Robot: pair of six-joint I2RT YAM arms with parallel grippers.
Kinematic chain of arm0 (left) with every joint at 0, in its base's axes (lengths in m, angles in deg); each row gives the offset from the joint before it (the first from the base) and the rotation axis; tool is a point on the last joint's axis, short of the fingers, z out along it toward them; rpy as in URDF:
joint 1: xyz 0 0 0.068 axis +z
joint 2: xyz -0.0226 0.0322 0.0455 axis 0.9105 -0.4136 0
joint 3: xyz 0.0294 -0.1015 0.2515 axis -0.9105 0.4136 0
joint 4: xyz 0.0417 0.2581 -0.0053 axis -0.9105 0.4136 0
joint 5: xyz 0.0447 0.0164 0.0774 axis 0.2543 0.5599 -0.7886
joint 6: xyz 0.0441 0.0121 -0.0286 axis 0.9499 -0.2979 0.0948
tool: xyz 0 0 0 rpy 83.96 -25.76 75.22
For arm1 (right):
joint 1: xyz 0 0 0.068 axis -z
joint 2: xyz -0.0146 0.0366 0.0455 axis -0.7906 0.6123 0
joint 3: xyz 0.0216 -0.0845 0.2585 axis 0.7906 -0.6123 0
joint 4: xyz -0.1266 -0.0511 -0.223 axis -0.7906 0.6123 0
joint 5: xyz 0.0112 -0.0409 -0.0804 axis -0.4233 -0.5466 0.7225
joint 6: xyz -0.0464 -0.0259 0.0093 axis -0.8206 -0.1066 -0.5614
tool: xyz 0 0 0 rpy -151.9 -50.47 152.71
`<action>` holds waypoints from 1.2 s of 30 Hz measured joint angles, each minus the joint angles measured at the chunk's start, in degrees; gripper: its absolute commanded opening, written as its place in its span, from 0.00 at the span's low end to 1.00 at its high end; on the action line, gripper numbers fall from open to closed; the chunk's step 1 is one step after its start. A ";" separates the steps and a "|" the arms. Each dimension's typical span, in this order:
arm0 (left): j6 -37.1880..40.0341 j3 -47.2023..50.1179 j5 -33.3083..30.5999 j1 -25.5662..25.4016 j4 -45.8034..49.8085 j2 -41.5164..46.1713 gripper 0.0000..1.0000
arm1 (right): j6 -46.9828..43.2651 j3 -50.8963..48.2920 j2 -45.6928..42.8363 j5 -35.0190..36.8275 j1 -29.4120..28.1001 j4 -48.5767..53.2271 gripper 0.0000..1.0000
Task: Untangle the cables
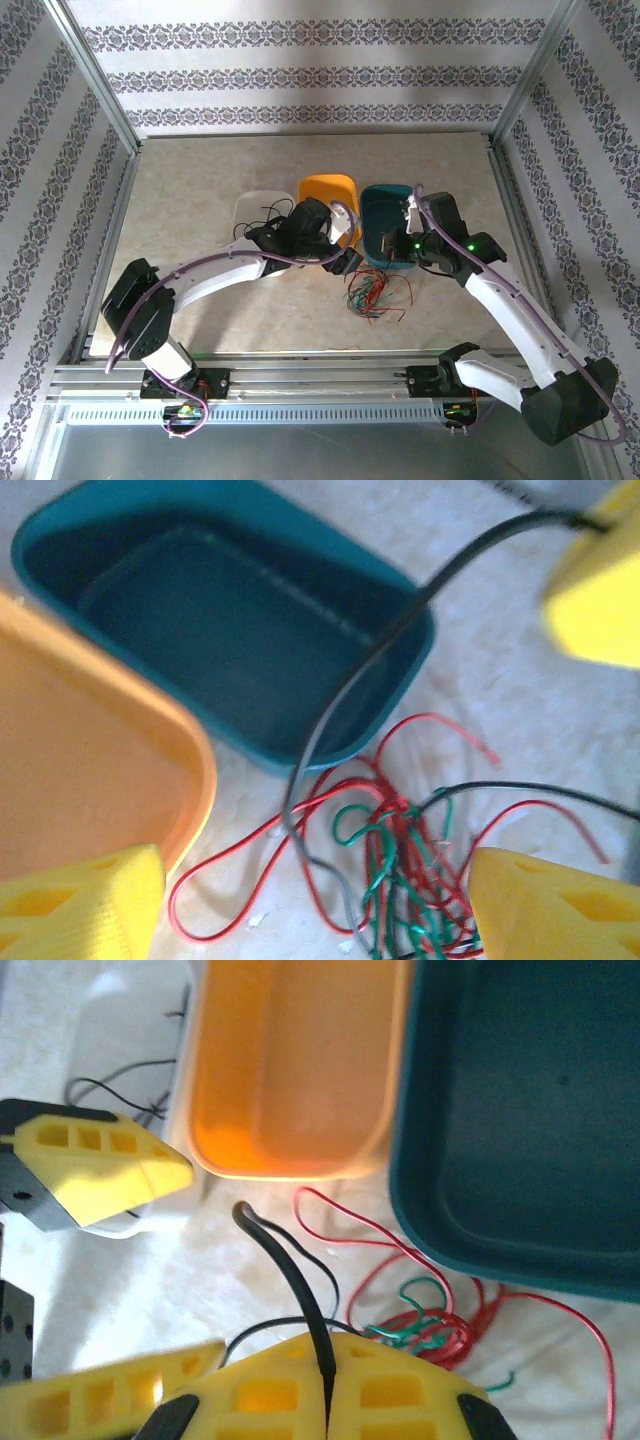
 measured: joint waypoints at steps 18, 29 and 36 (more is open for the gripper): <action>-5.33 -0.28 12.74 0.00 -8.02 0.37 0.68 | 9.31 2.27 7.13 -5.97 0.39 -10.14 0.00; -8.96 0.20 10.34 -0.02 -11.58 -4.33 0.11 | 14.03 2.23 7.61 -6.86 1.53 -14.14 0.00; -9.53 2.99 3.34 -0.04 -13.90 -1.25 0.00 | 15.15 -0.35 5.70 -6.56 3.37 -14.93 0.42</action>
